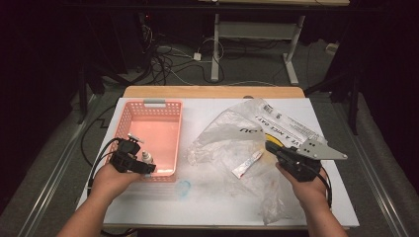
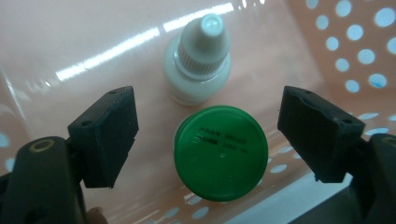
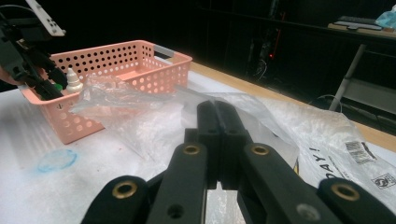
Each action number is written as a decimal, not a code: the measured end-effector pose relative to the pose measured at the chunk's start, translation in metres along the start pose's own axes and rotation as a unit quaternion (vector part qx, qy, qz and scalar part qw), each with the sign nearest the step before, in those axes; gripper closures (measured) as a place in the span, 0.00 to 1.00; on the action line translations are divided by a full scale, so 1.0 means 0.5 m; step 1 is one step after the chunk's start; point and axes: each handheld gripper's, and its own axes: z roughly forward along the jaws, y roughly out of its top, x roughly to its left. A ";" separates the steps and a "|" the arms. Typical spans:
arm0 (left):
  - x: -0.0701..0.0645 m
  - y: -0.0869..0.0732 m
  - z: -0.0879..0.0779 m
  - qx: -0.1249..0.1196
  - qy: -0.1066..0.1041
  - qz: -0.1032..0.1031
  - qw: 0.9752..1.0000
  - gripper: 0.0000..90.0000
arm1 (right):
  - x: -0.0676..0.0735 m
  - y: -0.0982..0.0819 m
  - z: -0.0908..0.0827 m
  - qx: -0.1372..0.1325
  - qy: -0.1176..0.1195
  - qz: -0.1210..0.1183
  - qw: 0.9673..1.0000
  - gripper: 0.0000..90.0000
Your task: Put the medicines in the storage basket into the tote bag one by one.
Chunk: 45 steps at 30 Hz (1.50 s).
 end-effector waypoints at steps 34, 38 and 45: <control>0.023 0.048 0.009 0.133 0.003 -0.039 0.990 0.55 | 0.002 0.006 -0.006 -0.009 0.004 -0.001 1.000 1.00; 0.025 0.046 0.007 0.126 0.007 -0.037 0.991 0.56 | 0.003 0.007 -0.008 -0.010 0.002 -0.002 1.000 1.00; 0.021 0.045 -0.001 0.118 0.018 -0.019 0.993 0.56 | 0.006 0.006 -0.004 -0.007 0.004 -0.005 1.000 1.00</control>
